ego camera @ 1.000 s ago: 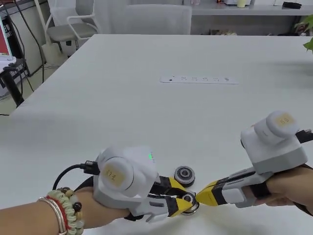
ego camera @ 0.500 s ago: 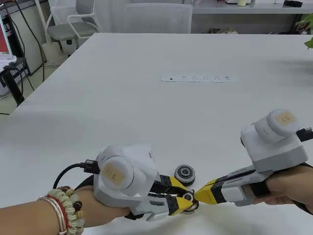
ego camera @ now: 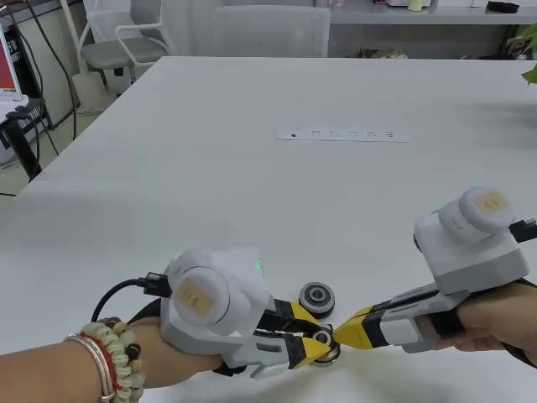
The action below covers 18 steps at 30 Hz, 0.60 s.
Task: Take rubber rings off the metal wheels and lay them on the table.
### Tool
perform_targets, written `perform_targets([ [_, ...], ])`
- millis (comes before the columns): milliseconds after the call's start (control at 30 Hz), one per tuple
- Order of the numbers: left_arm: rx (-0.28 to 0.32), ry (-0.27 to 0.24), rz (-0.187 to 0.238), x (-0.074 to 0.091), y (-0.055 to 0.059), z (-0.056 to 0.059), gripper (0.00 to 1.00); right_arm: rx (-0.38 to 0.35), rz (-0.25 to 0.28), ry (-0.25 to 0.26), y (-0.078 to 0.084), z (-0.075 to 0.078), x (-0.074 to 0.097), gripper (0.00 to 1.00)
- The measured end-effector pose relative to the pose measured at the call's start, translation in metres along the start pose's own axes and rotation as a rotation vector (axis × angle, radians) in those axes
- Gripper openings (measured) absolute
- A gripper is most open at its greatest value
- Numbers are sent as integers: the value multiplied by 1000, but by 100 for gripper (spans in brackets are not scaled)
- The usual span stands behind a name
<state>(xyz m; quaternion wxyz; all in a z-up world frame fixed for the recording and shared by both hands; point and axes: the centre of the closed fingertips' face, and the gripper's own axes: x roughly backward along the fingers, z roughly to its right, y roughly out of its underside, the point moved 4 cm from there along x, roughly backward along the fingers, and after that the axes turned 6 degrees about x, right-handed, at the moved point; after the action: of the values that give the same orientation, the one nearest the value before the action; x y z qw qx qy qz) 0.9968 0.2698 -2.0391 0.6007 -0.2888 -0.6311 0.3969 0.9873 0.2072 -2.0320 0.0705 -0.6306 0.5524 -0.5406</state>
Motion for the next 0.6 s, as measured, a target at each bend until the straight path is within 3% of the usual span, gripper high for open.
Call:
perform_targets([
  [600,-5,4,-1,0,0,0,8,-19,11,-14,-1,2,1,0],
])
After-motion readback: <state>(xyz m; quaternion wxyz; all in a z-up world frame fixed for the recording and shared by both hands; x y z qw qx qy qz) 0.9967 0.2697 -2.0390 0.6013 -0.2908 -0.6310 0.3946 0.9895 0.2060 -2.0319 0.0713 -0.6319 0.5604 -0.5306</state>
